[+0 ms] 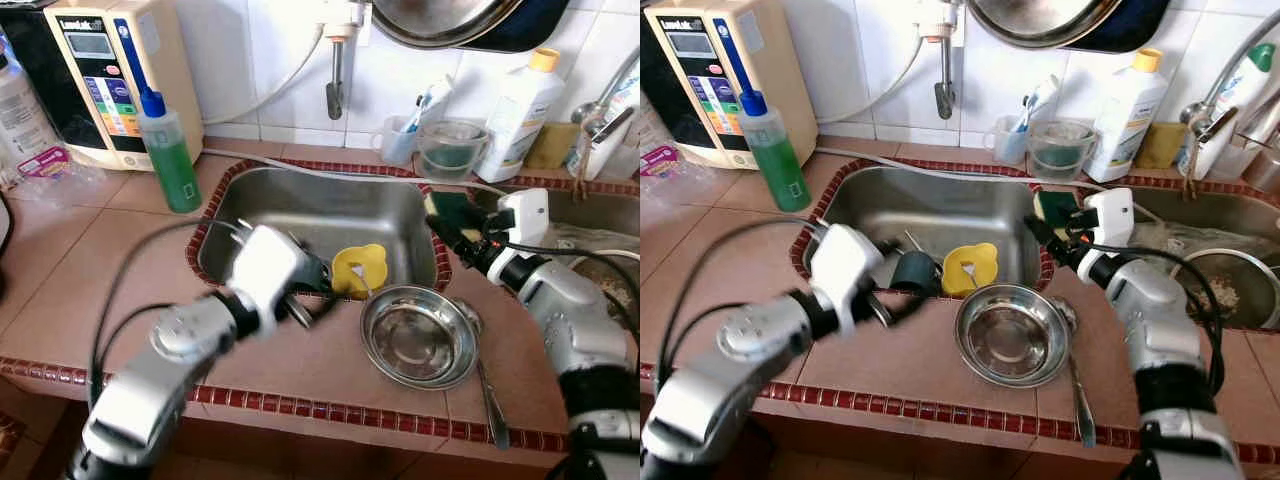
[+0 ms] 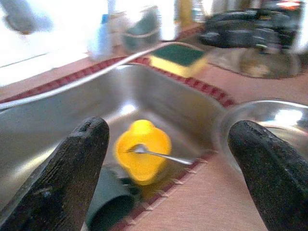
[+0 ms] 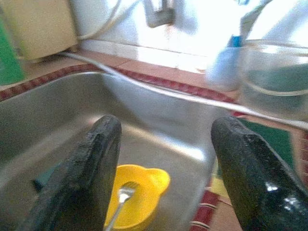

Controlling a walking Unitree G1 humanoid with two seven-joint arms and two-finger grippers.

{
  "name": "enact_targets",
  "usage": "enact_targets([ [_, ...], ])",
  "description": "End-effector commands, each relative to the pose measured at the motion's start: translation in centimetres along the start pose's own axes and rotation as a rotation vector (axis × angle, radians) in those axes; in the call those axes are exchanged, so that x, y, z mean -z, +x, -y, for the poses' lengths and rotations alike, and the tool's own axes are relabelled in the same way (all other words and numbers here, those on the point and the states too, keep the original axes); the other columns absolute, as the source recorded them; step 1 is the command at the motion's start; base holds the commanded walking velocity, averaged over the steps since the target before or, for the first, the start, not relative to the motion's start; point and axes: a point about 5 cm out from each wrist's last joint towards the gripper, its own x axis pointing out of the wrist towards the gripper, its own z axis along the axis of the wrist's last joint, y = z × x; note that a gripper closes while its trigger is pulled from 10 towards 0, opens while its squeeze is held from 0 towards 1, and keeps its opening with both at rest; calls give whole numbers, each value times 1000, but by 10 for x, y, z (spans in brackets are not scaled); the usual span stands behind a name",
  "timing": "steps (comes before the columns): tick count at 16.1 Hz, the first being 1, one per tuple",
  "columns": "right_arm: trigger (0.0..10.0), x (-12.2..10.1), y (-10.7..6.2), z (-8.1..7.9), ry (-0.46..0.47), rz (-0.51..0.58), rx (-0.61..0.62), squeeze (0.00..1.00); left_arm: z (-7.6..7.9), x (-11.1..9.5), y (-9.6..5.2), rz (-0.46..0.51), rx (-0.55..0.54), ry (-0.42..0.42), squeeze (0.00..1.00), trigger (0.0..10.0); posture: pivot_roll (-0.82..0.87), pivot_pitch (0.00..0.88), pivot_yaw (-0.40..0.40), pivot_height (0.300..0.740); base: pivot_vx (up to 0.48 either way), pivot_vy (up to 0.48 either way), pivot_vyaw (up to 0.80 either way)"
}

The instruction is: Kitchen organization

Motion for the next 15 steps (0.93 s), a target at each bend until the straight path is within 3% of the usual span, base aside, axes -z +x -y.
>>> enact_targets([
  [1, 10000, 0, -4, -8, -31, 22, 3, 0, -8, 0, 1, 8, -48, -8, 0, 10000, -111, 61, 16, 740, 0, 0, 0],
  [5, 10000, 5, -14, -37, 13, 88, -19, 0, -24, 7, 8, 30, -158, -60, 0, 10000, -133, 33, 24, 740, 0, 0, 0],
  [6, 10000, 4, -14, -44, 15, 99, -24, 0, -27, 7, 9, 39, -180, -63, 0, 10000, -136, 32, 24, 740, 0, 0, 0],
  [8, 10000, -2, -11, -75, -9, 154, -104, 0, -42, 8, 9, 68, -261, -115, 0, 10000, -146, 28, 26, 740, 0, 0, 0],
  [10, 10000, 0, -8, -84, -8, 147, -104, 0, -47, 11, 9, 71, -279, -147, 0, 10000, -144, 26, 25, 740, 0, 0, 0],
  [15, 10000, 21, -28, -82, -1, 50, -63, 0, -7, 24, 5, 41, -19, -102, 0, 10000, -135, 25, 26, 740, 0, 0, 0],
])
